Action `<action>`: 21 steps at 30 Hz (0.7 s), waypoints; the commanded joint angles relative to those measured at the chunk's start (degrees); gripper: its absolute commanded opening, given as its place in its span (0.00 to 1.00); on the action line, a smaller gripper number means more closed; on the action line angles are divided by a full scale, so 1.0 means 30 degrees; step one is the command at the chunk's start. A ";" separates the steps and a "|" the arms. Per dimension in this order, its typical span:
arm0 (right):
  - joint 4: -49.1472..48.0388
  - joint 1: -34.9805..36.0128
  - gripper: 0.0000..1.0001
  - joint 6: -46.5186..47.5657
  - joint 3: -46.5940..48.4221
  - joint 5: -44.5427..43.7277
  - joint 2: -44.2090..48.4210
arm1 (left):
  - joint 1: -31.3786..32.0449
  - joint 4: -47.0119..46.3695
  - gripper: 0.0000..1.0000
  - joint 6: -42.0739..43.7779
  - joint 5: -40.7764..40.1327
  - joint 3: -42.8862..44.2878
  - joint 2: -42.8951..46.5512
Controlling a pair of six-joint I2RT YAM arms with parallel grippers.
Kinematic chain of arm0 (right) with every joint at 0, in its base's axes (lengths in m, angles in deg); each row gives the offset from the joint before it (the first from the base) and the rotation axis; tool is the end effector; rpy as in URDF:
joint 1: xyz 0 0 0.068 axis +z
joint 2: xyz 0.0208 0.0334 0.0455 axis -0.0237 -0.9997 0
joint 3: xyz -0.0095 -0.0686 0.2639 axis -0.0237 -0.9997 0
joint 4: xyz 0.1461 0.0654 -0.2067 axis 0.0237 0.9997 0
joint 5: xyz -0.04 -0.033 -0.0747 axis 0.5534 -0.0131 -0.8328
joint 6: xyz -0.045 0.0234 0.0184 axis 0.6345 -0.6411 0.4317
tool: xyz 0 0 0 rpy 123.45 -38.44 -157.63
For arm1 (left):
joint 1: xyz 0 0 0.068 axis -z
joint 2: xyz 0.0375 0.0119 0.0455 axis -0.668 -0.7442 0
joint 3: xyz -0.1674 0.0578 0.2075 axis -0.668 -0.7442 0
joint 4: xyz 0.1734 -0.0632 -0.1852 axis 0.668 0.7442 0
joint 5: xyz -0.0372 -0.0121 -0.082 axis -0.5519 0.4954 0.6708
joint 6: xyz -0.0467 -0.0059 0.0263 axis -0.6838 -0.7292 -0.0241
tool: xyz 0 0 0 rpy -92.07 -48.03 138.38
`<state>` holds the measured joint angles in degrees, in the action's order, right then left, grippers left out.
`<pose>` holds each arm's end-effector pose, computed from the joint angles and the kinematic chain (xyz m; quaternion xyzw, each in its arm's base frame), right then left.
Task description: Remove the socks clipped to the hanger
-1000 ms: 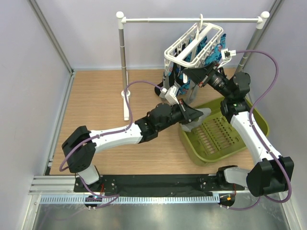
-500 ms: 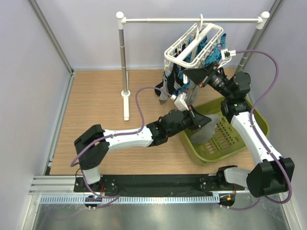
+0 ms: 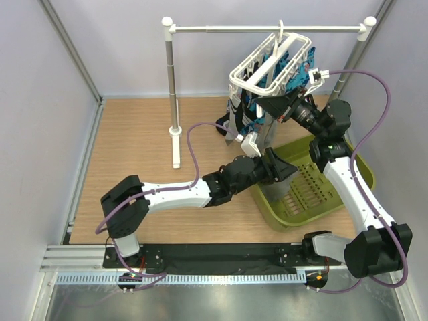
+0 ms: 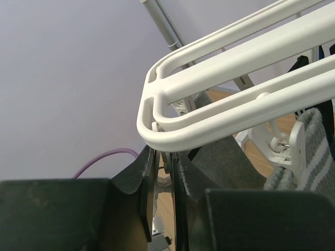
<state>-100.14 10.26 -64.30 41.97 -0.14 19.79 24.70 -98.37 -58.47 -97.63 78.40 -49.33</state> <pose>0.2651 0.0640 0.4159 -0.0979 0.6212 0.4955 0.5991 0.1719 -0.3826 0.2849 -0.0418 0.7339 -0.5892 0.3355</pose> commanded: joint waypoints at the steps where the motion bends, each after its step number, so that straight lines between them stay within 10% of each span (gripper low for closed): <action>1: 0.0889 0.0049 0.19 0.0656 0.1019 -0.0155 0.0476 | 0.0589 0.1255 0.66 0.1302 -0.1432 -0.0421 0.2393; 5: 0.2852 0.0049 0.49 0.1475 0.1400 -0.0506 0.0739 | 0.0912 0.2312 0.68 0.1304 -0.2194 -0.1710 0.3975; 13: 0.9554 0.0019 0.76 0.4551 0.2367 -0.2728 0.2231 | 0.0912 0.5099 0.97 0.3030 -0.2172 -0.1566 0.5647; 21: 1.3455 -0.0010 0.78 0.5844 0.3420 -0.6390 0.4020 | 0.0941 0.4100 0.97 0.3881 -0.0583 0.0654 0.3629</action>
<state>-65.95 10.26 -49.27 48.11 -12.27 29.65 27.45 -84.43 -49.16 -100.32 75.41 -36.24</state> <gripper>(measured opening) 0.778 0.973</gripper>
